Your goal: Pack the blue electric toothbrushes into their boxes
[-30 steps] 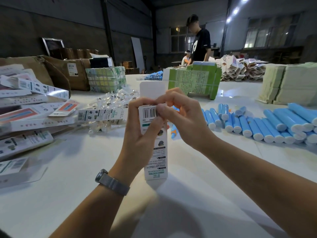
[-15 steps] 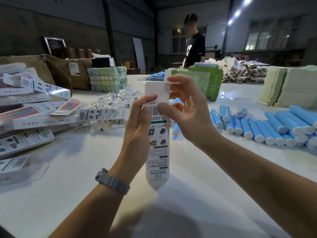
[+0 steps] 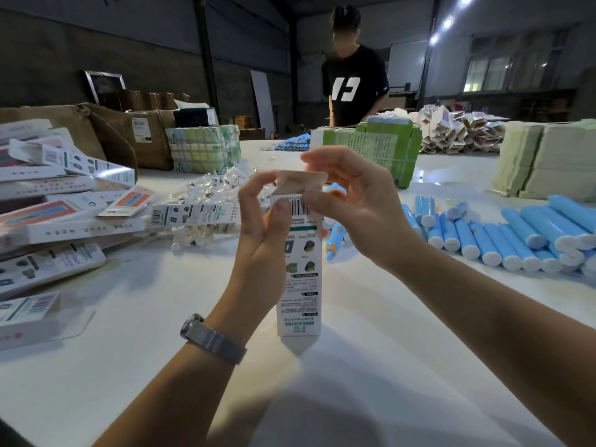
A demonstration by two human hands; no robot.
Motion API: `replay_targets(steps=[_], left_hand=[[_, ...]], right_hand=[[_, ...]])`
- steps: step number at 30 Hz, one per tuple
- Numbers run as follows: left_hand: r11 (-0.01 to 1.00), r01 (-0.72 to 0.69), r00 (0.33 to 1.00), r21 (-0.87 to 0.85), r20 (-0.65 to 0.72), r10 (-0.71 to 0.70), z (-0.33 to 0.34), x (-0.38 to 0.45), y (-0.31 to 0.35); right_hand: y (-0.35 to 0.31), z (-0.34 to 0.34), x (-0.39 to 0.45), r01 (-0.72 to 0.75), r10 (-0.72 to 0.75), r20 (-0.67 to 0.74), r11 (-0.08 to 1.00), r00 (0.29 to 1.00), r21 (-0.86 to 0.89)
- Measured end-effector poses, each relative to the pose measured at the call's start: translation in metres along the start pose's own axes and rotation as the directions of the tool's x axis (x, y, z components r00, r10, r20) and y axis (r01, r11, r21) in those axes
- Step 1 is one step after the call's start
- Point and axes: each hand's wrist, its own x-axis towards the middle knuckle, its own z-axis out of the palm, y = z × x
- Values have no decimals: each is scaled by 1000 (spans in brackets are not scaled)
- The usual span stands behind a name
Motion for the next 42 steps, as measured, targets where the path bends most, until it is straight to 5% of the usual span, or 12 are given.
replay_targets(steps=[32, 42], left_hand=[[998, 16, 998, 61, 56, -19, -1, 2, -7], [994, -77, 996, 74, 54, 73, -3, 1, -9]], right_hand=[[1, -11, 4, -38, 45, 141, 998, 989, -54], [2, -10, 5, 76, -43, 176, 980, 983, -186]])
